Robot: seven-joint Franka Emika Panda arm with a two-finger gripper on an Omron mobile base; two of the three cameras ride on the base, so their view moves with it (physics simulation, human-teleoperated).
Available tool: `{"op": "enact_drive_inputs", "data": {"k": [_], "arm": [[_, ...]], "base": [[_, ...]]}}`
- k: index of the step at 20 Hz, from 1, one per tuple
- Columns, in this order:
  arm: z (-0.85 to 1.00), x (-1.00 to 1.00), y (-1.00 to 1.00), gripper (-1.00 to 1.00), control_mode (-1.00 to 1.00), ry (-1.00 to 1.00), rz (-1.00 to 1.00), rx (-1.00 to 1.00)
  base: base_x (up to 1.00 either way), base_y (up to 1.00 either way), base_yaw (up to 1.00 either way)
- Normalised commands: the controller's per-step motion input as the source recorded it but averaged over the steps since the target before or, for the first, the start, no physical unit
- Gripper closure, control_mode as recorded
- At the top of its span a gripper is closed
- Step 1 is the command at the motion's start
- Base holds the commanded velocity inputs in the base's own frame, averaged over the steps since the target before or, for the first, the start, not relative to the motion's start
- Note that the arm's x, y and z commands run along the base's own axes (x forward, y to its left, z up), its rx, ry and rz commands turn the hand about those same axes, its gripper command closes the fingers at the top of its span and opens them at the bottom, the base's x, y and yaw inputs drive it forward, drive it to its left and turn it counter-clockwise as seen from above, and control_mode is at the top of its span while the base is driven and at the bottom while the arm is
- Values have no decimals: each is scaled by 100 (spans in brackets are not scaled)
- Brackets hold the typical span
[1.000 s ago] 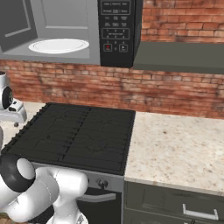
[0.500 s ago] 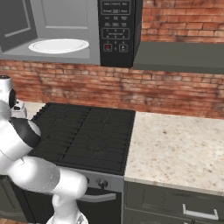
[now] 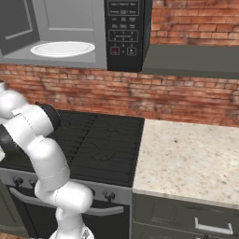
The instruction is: Place the sponge inside the microwave to prepare for sanitizing.
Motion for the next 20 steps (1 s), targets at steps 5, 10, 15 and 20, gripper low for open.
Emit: {"op": "enact_drive_inputs", "data": {"k": [5,10,15,20], "arm": [[-17,0,46,-100,-100,8,-30,-9],[-16,4,13,-100,-100,3,-20,-5],[-4,7,17,-100,-100,-1,0,0],[-25,2,30,-100,-100,-1,0,0]], "base": [[0,0,0],[0,0,0],[0,0,0],[0,0,0]]}}
